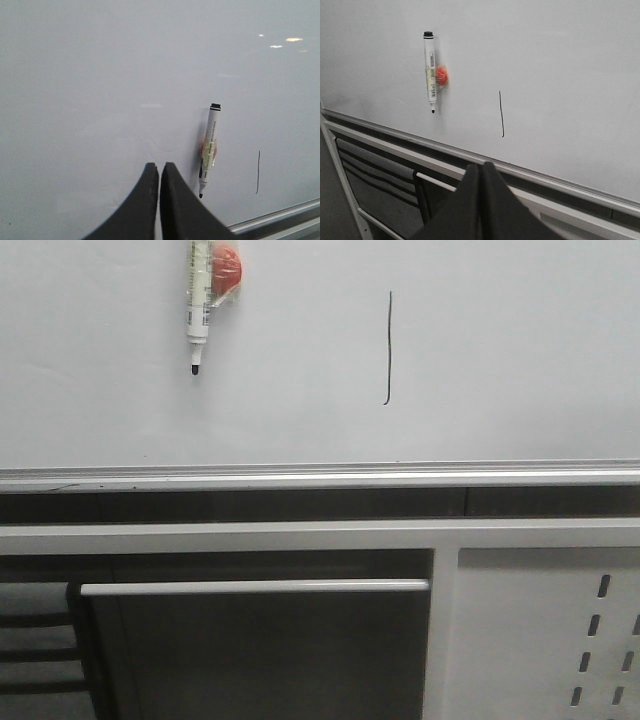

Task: Write number 1 on whiteboard

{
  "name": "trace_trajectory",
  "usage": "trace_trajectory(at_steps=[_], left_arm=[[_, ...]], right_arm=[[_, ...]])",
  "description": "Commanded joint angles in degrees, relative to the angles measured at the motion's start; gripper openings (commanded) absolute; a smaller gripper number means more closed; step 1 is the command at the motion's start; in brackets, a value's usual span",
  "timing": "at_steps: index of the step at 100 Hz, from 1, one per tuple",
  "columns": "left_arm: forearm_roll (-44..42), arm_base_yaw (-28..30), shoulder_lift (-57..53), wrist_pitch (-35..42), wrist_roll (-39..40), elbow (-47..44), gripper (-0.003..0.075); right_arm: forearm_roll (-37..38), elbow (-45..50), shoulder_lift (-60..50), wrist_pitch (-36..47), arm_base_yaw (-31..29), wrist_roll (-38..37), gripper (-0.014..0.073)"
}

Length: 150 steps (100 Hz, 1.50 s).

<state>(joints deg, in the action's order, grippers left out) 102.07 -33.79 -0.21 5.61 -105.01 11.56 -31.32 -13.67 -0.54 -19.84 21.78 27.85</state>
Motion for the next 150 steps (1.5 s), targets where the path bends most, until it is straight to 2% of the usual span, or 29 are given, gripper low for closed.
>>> trace_trajectory(at_steps=[1, 67, 75, 78, 81, 90, 93, 98, 104, 111, 118, 125, 138, 150], left_arm=[[4.3, 0.1, 0.4, -2.0, 0.6, 1.4, -0.002], [4.3, 0.1, 0.4, -1.8, 0.6, 1.3, -0.002], [-1.9, 0.1, 0.5, -1.2, 2.1, 1.3, -0.002], [-6.3, 0.2, 0.5, -0.6, 5.8, 1.3, -0.002], [-12.1, 0.7, 0.7, 0.5, 14.0, 1.3, -0.002], [-37.4, 3.3, 1.8, 3.4, 40.3, 0.2, -0.002], [-47.6, 4.3, 2.2, 3.5, 47.8, -0.3, -0.002], [-59.6, 6.6, 2.7, 3.1, 60.1, -1.3, -0.002], [-69.9, 10.2, 2.8, 0.3, 73.1, -2.2, -0.002], [-79.6, 15.0, 2.8, -5.0, 84.7, -3.0, -0.002], [-86.0, 19.6, 2.8, -9.7, 92.7, -3.6, -0.002], [-91.2, 22.7, 2.3, -11.7, 97.4, -4.1, -0.002], [-93.9, 24.7, -0.7, -11.3, 98.5, -6.5, -0.002], [-94.7, 26.6, -1.3, -7.2, 100.3, -9.8, -0.002]], right_arm=[[-0.9, -1.4, -0.1, 4.4, -0.4, 0.1, -0.005], [-0.9, -1.4, -0.1, 4.4, -0.4, 0.1, -0.005], [-0.9, -1.4, -0.1, 4.4, -0.4, 0.1, -0.005], [-0.9, -1.4, -0.1, 4.4, -0.4, 0.1, -0.005], [-0.9, -1.4, -0.1, 4.4, -0.4, 0.1, -0.005], [-0.9, -1.4, -0.1, 4.4, -0.4, 0.1, -0.005], [-0.9, -1.4, -0.1, 4.4, -0.4, 0.1, -0.005], [-0.9, -1.4, -0.1, 4.4, -0.4, 0.1, -0.005], [-0.9, -1.4, -0.1, 4.4, -0.4, 0.1, -0.005], [-0.9, -1.4, -0.1, 4.4, -0.4, 0.1, -0.005], [-0.9, -1.4, -0.1, 4.4, -0.4, 0.1, -0.005], [-0.9, -1.4, -0.1, 4.4, -0.4, 0.1, -0.005], [-0.9, -1.4, -0.1, 4.4, -0.4, 0.1, -0.005], [-0.9, -1.4, -0.1, 4.4, -0.4, 0.1, -0.005]])
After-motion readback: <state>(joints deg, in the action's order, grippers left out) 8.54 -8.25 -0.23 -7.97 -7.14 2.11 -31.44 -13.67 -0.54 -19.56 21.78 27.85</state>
